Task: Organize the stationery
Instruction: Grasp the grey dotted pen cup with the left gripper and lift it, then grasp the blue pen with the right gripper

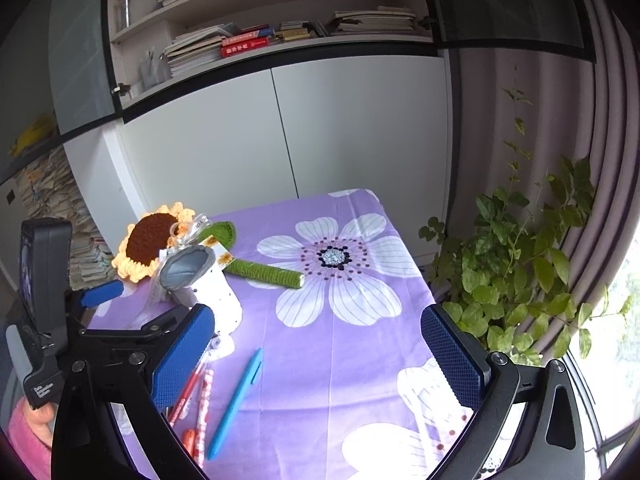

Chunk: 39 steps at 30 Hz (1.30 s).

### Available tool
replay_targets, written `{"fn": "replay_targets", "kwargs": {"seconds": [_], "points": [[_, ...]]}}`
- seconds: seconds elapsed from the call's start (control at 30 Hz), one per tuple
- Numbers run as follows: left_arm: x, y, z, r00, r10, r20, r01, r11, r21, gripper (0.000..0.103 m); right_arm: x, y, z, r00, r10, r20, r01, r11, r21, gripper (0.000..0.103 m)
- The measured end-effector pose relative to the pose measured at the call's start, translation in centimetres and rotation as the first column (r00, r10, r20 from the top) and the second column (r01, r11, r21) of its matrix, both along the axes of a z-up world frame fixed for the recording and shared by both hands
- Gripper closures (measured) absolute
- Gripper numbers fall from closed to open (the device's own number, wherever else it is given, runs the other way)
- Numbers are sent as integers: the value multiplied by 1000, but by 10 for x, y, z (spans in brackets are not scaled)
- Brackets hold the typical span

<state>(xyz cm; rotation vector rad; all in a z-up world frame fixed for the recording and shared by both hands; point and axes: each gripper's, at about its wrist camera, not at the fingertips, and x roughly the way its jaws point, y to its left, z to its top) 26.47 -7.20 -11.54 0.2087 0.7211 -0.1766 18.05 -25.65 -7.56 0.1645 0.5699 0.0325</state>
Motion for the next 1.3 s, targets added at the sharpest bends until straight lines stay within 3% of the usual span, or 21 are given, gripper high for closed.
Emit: {"fn": "replay_targets", "kwargs": {"seconds": [0.27,0.3,0.4,0.67,0.8,1.13,1.2,1.3], "points": [[38,-6,-13,998,30,-46,-30,1000,-1,4,19,-24,-15,998,-34,-60,38,997,63,0],[41,-6,-14,998,35,-48,-36,999,-5,8,20,-26,-16,997,-36,-65,41,997,70,0],[47,-4,-16,996,26,-85,-31,998,-55,35,23,-31,-18,996,-45,-72,51,996,78,0],[18,20,16,999,47,2,-46,996,-79,35,32,-35,-26,991,-13,-131,31,990,134,0],[-11,46,33,995,80,65,-76,996,-53,34,32,-21,-25,990,21,-142,-6,994,105,0],[-57,99,5,992,130,-6,-130,992,-5,34,42,39,-35,959,145,-243,-138,989,43,0],[-60,103,-3,991,134,-24,-134,991,1,34,47,51,-42,944,161,-287,-154,987,46,6],[-64,112,-12,989,138,-47,-138,990,1,34,60,62,-53,909,189,-372,-170,982,84,27]]}}
